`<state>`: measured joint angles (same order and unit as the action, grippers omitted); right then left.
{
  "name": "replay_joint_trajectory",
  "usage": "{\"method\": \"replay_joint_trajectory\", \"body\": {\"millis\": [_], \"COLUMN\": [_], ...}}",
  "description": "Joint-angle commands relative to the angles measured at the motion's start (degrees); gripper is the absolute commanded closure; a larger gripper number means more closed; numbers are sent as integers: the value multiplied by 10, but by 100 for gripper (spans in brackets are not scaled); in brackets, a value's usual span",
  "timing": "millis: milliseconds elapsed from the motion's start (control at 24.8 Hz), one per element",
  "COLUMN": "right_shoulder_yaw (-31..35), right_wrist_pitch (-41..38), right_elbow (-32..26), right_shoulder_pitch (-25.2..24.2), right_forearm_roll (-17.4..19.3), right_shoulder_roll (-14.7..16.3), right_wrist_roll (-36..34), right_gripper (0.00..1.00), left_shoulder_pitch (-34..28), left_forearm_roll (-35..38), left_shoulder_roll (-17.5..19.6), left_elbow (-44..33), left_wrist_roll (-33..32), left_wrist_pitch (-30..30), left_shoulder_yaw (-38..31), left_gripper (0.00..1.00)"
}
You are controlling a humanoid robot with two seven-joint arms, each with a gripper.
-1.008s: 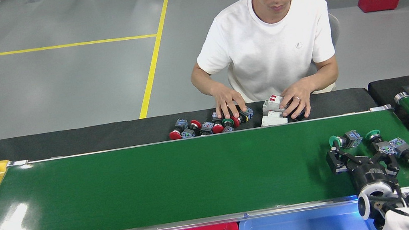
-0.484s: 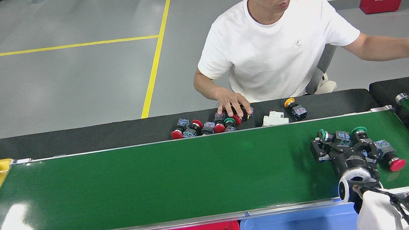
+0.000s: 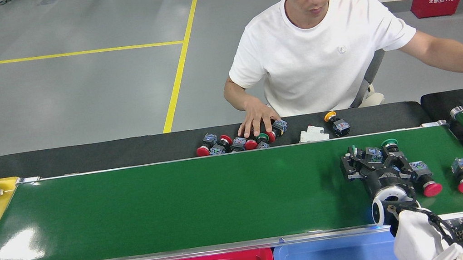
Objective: Pick switch part from conveyor to tray
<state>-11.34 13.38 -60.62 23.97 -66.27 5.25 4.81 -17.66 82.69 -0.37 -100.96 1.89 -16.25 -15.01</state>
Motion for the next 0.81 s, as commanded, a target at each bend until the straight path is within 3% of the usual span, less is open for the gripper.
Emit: {"method": "replay_joint_trajectory", "body": {"millis": [0,161,322,443,605,726,766], "right_shoulder_yaw": [1,-3,-43,-69,-120,-158,-169], "right_wrist_pitch": [-5,-59,-229,-346,-394,-403,-404], "right_elbow": [-41,-174,-306,-318,-344,-350,-351], "right_shoulder_pitch": [4,-58,-172,-198,-204,-203,-203], "right_forearm_roll": [1,2,5,4,3,1,-1], "right_shoulder_roll": [0,-1,-16,-19,-21,-19,-18], "right_wrist_roll": [11,58,77,79,79,79,79], "right_gripper": [45,45,44,44,43,36,26], "left_shoulder_pitch": [5,4,4,3,3,4,5], "left_forearm_roll": [-2,-2,-2,-2,-2,-2,-2], "left_shoulder_roll": [-1,-2,-2,-2,-3,-8,-8], "left_elbow": [-7,-7,-7,-7,-7,-7,-7], "left_wrist_roll": [4,4,5,5,5,4,4], "left_wrist_pitch": [-1,1,1,1,1,1,1], "left_shoulder_yaw": [-1,-2,-1,-1,-2,-2,-2], "left_gripper": [0,0,0,0,0,0,0]}}
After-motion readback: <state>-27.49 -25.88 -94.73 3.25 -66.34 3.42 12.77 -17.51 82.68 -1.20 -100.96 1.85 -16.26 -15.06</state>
